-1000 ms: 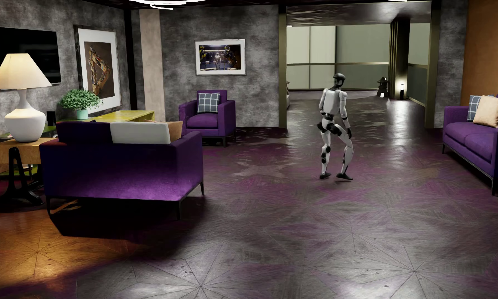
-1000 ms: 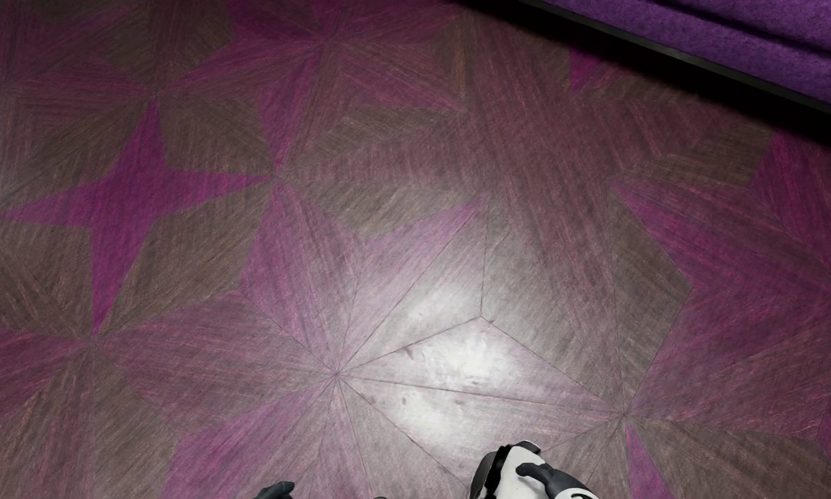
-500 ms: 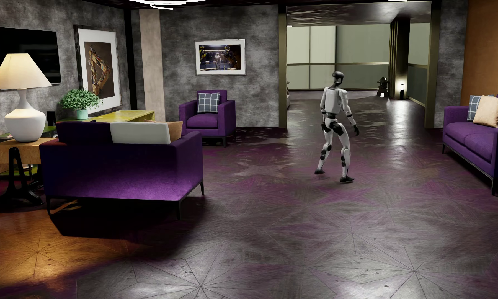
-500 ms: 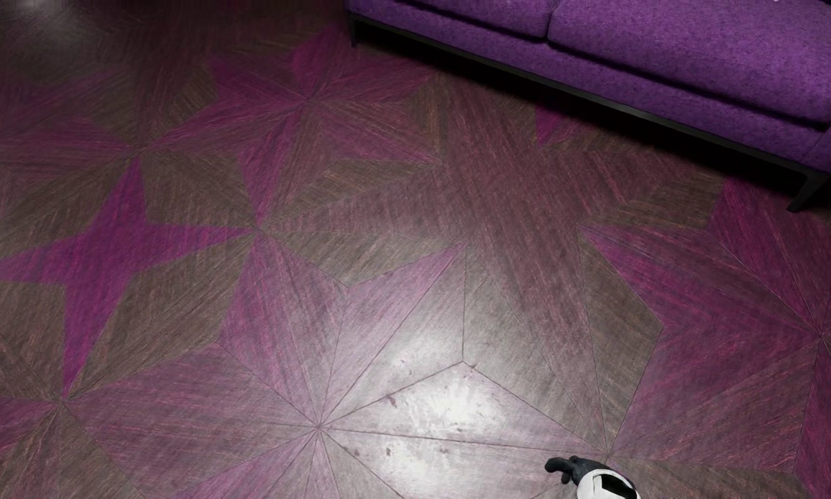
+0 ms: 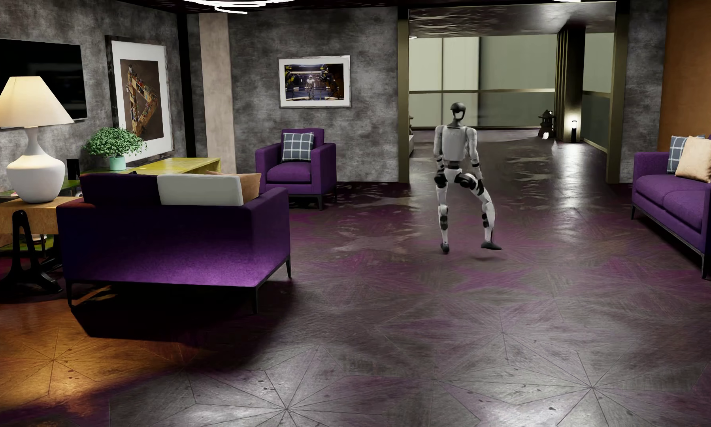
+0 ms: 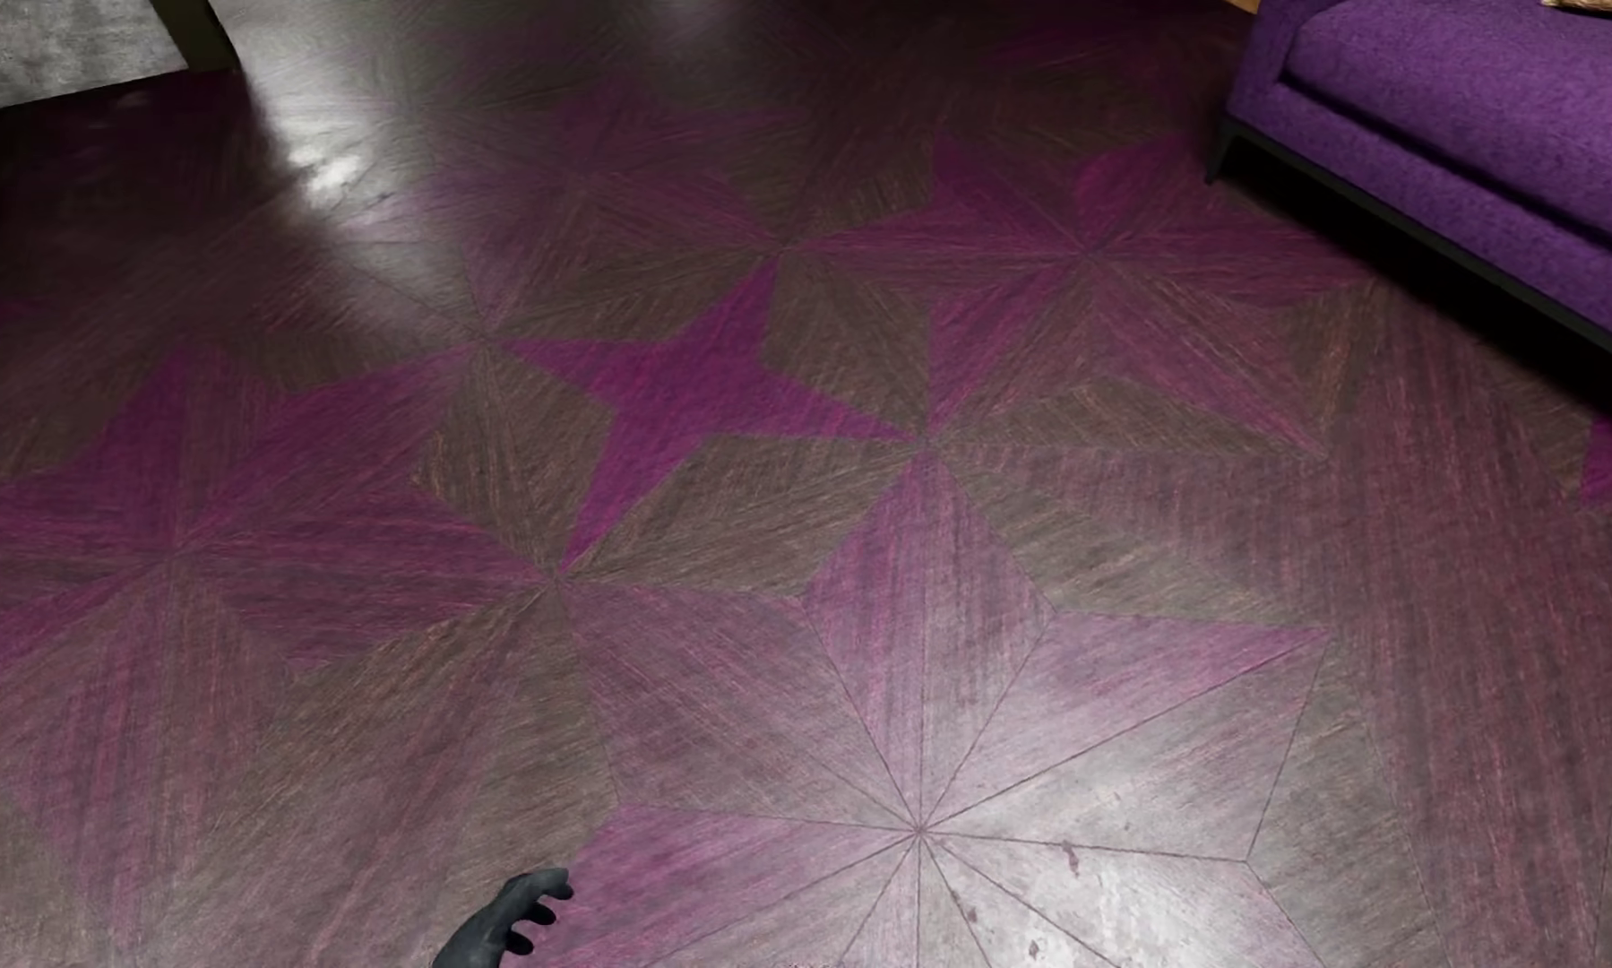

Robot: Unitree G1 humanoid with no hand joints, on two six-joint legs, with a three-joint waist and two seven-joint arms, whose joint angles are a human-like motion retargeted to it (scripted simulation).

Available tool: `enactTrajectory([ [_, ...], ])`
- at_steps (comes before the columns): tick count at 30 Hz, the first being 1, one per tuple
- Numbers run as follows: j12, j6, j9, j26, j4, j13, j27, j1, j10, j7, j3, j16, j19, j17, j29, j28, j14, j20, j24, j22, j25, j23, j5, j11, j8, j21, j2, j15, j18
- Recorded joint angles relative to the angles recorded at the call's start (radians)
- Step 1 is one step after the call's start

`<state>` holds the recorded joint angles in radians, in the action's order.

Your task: Approach the desk

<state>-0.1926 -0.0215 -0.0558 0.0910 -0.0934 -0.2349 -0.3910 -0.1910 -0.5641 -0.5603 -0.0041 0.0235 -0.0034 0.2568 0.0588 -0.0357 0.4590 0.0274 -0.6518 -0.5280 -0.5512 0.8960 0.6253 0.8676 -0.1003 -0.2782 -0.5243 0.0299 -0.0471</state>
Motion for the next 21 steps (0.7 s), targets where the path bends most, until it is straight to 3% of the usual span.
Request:
enactTrajectory([
  [2, -0.018, -0.005, -0.007, 0.026, 0.071, -0.024, -0.005, 0.000, 0.042, 0.085, -0.023, 0.003, 0.057, -0.080, -0.006, -0.031, 0.010, 0.067, 0.060, 0.027, 0.013, -0.022, -0.183, 0.157, 0.125, 0.046, -0.073, -0.054, 0.014],
  [4, -0.015, -0.008, -0.006, 0.034, 0.133, -0.052, 0.017, -0.004, 0.091, 0.165, -0.035, 0.030, 0.156, -0.135, -0.029, -0.024, 0.010, 0.101, 0.107, 0.051, 0.011, -0.081, -0.347, 0.234, 0.143, 0.094, -0.144, -0.081, 0.029],
  [6, 0.008, -0.011, -0.002, 0.034, 0.206, -0.092, 0.044, -0.012, 0.131, 0.270, -0.047, 0.057, 0.192, -0.150, -0.051, -0.015, -0.003, 0.110, 0.102, 0.085, -0.011, -0.153, -0.491, 0.238, 0.122, 0.137, -0.211, -0.080, 0.012],
  [8, 0.085, -0.016, 0.000, 0.033, 0.299, -0.145, 0.056, -0.030, 0.132, 0.405, -0.059, 0.064, 0.234, -0.134, -0.082, -0.022, -0.013, 0.081, 0.102, 0.094, -0.052, -0.227, -0.626, 0.169, 0.120, 0.172, -0.265, -0.084, -0.036],
  [11, 0.216, -0.023, 0.011, 0.016, 0.437, -0.255, 0.057, -0.024, 0.120, 0.624, -0.063, 0.068, 0.251, -0.091, -0.093, -0.016, -0.016, -0.044, 0.049, 0.054, -0.096, -0.299, -0.830, -0.162, 0.179, 0.225, -0.243, -0.077, -0.091],
  [13, 0.266, -0.025, 0.027, 0.014, 0.510, -0.302, 0.036, 0.013, 0.131, 0.754, -0.059, 0.064, 0.262, -0.053, -0.053, -0.003, -0.022, -0.135, -0.017, 0.011, -0.135, -0.299, -0.853, -0.397, 0.142, 0.260, -0.168, -0.063, -0.125],
  [14, 0.274, -0.023, 0.037, 0.015, 0.535, -0.313, 0.039, 0.040, 0.135, 0.819, -0.065, 0.065, 0.224, -0.039, -0.064, 0.004, -0.024, -0.172, -0.035, -0.016, -0.163, -0.297, -0.805, -0.423, 0.104, 0.288, -0.137, -0.078, -0.123],
  [15, 0.268, -0.017, 0.046, 0.020, 0.549, -0.313, 0.048, 0.067, 0.132, 0.879, -0.073, 0.071, -0.016, -0.038, -0.092, 0.007, -0.028, -0.199, -0.033, -0.045, -0.176, -0.295, -0.793, -0.451, 0.091, 0.328, -0.106, -0.086, -0.101],
  [16, 0.253, -0.008, 0.052, 0.031, 0.555, -0.301, 0.052, 0.079, 0.096, 0.913, -0.082, 0.083, -0.137, -0.053, -0.151, 0.008, -0.029, -0.220, -0.026, -0.078, -0.159, -0.297, -0.760, -0.448, 0.049, 0.391, -0.094, -0.062, 0.014],
  [17, 0.232, 0.002, 0.052, 0.053, 0.546, -0.278, 0.058, 0.059, 0.009, 0.913, -0.093, 0.096, -0.181, -0.080, -0.206, 0.008, -0.069, -0.232, -0.018, -0.122, -0.112, -0.295, -0.723, -0.421, 0.011, 0.462, -0.086, -0.086, 0.233],
  [18, 0.213, 0.012, 0.049, 0.093, 0.574, -0.251, 0.066, 0.019, -0.141, 0.799, -0.118, 0.118, -0.185, -0.112, -0.256, 0.013, -0.154, -0.237, -0.015, -0.182, -0.065, -0.287, -0.675, -0.394, -0.057, 0.516, -0.064, -0.132, 0.292],
  [19, 0.207, 0.025, 0.042, 0.142, 0.527, -0.217, 0.068, -0.084, -0.354, 0.570, -0.157, 0.147, -0.171, -0.129, -0.285, 0.027, -0.244, -0.245, -0.025, -0.247, -0.051, -0.276, -0.615, -0.368, -0.150, 0.532, -0.033, -0.182, 0.295],
  [20, 0.208, 0.034, 0.039, 0.192, 0.396, -0.177, 0.088, -0.175, -0.530, 0.514, -0.163, 0.171, -0.159, -0.126, -0.286, 0.036, -0.240, -0.250, -0.043, -0.310, -0.053, -0.276, -0.574, -0.370, -0.219, 0.523, 0.014, -0.216, 0.296],
  [21, 0.191, 0.045, 0.038, 0.228, 0.208, -0.110, 0.096, -0.246, -0.661, 0.451, -0.147, 0.199, -0.144, -0.111, -0.293, 0.041, -0.234, -0.238, -0.058, -0.338, -0.065, -0.275, -0.560, -0.385, -0.266, 0.496, 0.064, -0.243, 0.313],
])
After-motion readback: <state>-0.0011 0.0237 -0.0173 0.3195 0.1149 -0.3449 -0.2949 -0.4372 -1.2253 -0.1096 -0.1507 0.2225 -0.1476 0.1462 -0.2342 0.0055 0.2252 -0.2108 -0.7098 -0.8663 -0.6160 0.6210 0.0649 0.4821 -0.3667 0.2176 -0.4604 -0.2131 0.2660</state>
